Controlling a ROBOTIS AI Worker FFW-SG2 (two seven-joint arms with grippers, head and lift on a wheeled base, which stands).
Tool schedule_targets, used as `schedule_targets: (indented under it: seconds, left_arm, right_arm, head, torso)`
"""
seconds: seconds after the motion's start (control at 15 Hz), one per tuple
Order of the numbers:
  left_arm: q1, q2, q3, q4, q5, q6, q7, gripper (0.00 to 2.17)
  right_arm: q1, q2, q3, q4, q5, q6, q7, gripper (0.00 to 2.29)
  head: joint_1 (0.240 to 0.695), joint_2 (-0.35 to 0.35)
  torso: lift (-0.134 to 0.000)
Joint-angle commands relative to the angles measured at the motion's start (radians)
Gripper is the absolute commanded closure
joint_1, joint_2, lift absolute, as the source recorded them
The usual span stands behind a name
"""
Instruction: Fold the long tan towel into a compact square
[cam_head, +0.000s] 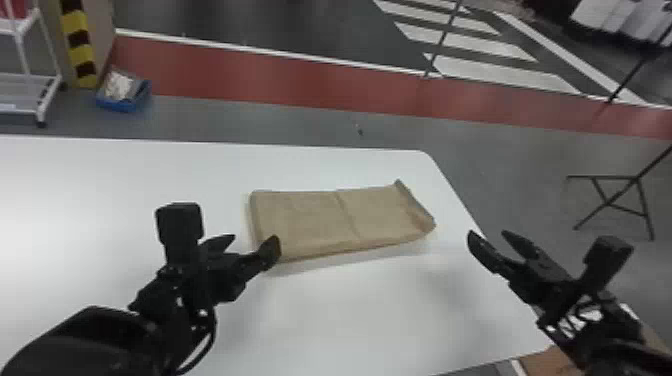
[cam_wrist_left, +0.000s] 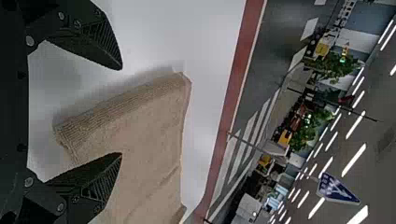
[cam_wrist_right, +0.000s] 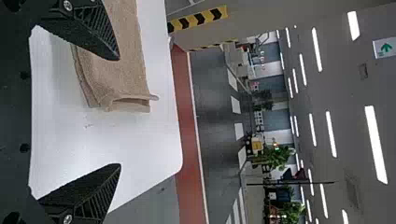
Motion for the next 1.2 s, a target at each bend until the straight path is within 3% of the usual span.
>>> schedule_targets:
  seconds: [0.0,0.13,0.4,0.53,0.6,0.73,1.0,1.13]
  left_arm:
    - [-0.019,-0.029,-0.038,0.043,-0.029,-0.011,0.015,0.27]
    - [-0.02,-0.055,-0.05,0.077,-0.062,-0.027,0.015,0.36]
    - [-0.026,-0.062,-0.056,0.095,-0.074,-0.033,0.012,0.45]
    - [-0.026,-0.057,-0.058,0.092,-0.074,-0.033,0.013,0.73]
    - [-0.025,-0.049,-0.058,0.088,-0.074,-0.03,0.015,1.04]
    - [-0.014,-0.046,-0.053,0.077,-0.074,-0.027,0.021,1.43]
    - [-0.005,-0.029,-0.025,-0.006,-0.074,0.007,0.021,1.43]
    - [-0.008,0.003,0.002,-0.05,-0.072,0.047,0.021,1.43]
  right_arm:
    - [0.004,0.005,-0.013,0.013,-0.002,-0.011,0.016,0.08]
    - [0.005,0.007,-0.023,0.029,-0.004,-0.032,0.022,0.08]
    - [0.005,0.005,-0.033,0.056,-0.008,-0.06,0.03,0.08]
    - [0.004,0.005,-0.036,0.056,-0.008,-0.06,0.03,0.08]
    - [0.004,0.007,-0.036,0.057,-0.008,-0.06,0.03,0.08]
    - [0.002,0.008,-0.033,0.057,-0.007,-0.06,0.03,0.08]
    - [0.001,0.028,-0.031,0.056,-0.024,-0.097,0.03,0.09]
    - [-0.006,0.03,-0.022,0.056,-0.027,-0.103,0.028,0.09]
  head:
    - [0.695,-0.35]
    - [0.695,-0.35]
    - [0.695,-0.35]
    - [0.695,-0.35]
    - [0.695,-0.35]
    - [0.695,-0.35]
    - [0.695,-0.35]
    - [0.695,-0.35]
  torso:
    - [-0.124]
    - [-0.124]
    - [-0.124]
    - [-0.124]
    - [-0.124]
    - [-0.124]
    - [-0.124]
    - [-0.124]
